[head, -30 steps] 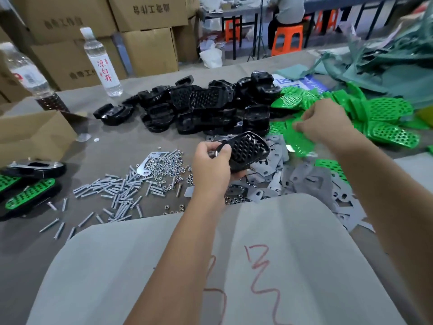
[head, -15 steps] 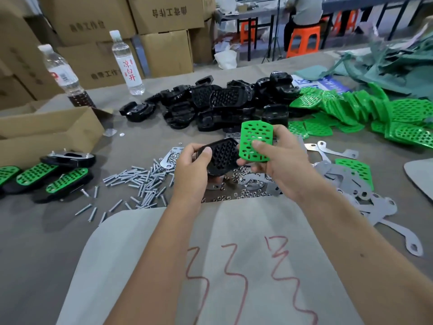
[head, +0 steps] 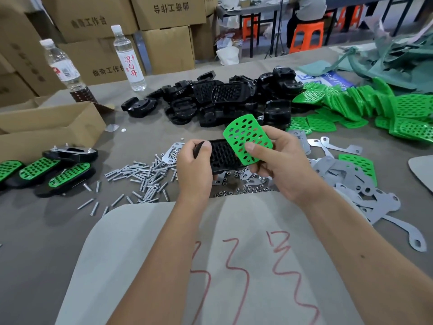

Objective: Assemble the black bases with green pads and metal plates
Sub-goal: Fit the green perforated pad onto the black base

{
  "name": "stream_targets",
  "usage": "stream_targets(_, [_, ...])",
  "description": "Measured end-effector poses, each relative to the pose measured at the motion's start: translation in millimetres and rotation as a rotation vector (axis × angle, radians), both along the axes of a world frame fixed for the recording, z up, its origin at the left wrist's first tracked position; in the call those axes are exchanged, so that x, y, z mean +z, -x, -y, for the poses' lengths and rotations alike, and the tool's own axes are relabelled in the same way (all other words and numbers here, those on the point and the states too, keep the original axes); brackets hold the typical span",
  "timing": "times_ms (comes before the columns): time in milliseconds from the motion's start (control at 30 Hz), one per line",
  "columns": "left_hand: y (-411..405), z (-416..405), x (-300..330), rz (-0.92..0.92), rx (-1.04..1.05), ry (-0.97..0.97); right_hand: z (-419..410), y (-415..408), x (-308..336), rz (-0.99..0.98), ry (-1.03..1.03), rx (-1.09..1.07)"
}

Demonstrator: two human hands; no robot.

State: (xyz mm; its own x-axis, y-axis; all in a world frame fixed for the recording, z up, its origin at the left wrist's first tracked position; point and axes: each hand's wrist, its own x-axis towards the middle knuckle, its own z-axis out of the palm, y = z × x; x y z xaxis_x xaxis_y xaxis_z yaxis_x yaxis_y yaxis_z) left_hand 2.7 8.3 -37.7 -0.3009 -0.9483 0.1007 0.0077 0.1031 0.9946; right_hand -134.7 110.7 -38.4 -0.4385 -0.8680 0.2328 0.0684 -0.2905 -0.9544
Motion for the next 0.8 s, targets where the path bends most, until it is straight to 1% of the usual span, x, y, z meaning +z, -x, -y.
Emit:
stream_targets(133, [0, -5, 0, -0.024, 0.013, 0.008, 1, -5, 0, 0.179, 0.017, 0.020])
stream_targets(233, [0, -6, 1, -0.028, 0.010, 0.018, 1, -7, 0, 0.232, 0.042, 0.007])
stream_targets(467, [7, -14, 4, -0.103, -0.018, 0.005, 3, -11, 5, 0.221, 0.068, -0.078])
stream_targets(667, [8, -17, 3, -0.036, -0.019, 0.005, 3, -12, 6, 0.249, 0.055, -0.101])
stream_targets(800, [8, -16, 1, -0.036, -0.010, -0.028, 2, -12, 6, 0.256, 0.059, -0.101])
